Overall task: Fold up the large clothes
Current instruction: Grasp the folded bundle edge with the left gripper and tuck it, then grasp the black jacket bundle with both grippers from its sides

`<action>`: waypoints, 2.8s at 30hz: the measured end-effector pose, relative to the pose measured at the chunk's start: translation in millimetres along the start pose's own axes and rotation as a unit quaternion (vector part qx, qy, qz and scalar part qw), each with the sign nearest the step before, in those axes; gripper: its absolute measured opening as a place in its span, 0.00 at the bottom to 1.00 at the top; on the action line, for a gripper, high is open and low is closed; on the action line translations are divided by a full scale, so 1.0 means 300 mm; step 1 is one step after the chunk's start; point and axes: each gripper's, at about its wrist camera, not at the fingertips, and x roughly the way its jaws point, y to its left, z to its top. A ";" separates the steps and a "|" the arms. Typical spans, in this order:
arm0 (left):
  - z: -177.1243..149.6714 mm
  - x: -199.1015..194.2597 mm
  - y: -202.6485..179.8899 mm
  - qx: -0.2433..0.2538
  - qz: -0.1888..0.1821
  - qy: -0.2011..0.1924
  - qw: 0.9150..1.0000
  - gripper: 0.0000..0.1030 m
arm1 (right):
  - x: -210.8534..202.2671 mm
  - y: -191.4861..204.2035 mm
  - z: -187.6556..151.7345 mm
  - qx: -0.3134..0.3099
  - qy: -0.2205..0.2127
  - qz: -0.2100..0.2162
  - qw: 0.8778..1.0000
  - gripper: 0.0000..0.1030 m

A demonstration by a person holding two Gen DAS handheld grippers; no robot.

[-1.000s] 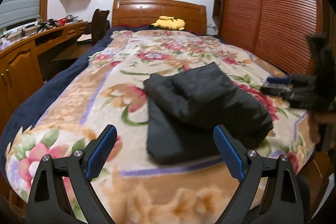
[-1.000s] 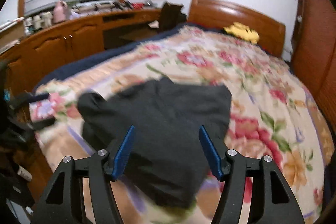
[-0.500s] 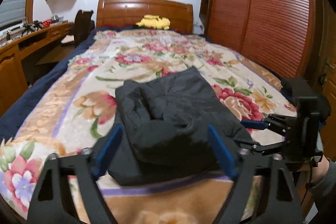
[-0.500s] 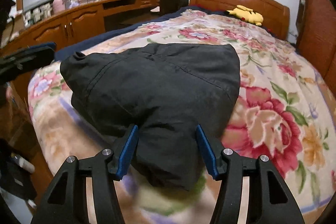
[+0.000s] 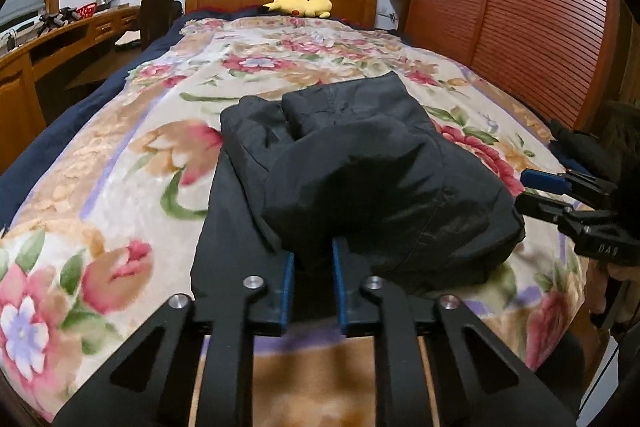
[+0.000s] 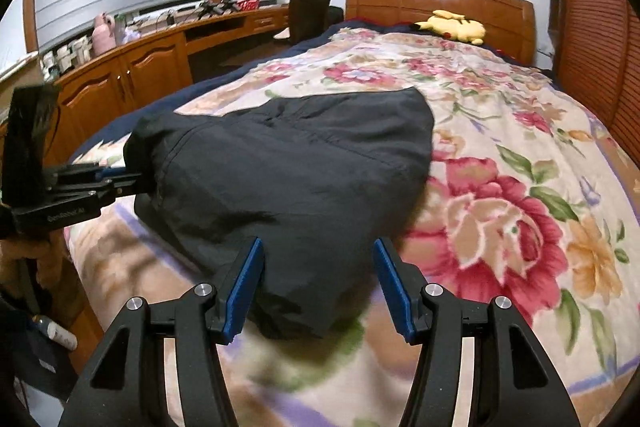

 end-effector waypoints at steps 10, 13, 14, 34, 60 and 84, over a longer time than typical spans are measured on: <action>0.025 -0.049 -0.028 0.025 0.022 -0.035 0.999 0.07 | -0.031 -0.018 -0.029 -0.019 -0.005 -0.016 1.000 0.57; 0.027 -0.051 -0.026 0.029 0.027 -0.039 0.998 0.11 | -0.023 -0.028 -0.028 -0.023 -0.005 -0.018 1.000 0.57; 0.027 -0.054 -0.024 0.029 0.028 -0.042 0.998 0.13 | -0.019 -0.035 -0.023 -0.024 -0.006 -0.018 1.000 0.57; 0.118 0.002 -0.034 0.023 0.069 -0.015 0.997 0.42 | 0.152 -0.103 0.139 -0.101 -0.047 0.012 0.994 0.62; -0.054 -0.099 0.167 -0.002 0.082 -0.021 0.996 0.11 | 0.287 0.019 0.249 -0.083 0.016 0.005 0.996 0.63; -0.124 -0.010 0.234 -0.029 0.073 -0.012 0.997 0.79 | 0.401 -0.156 0.317 -0.052 0.028 -0.038 0.998 0.78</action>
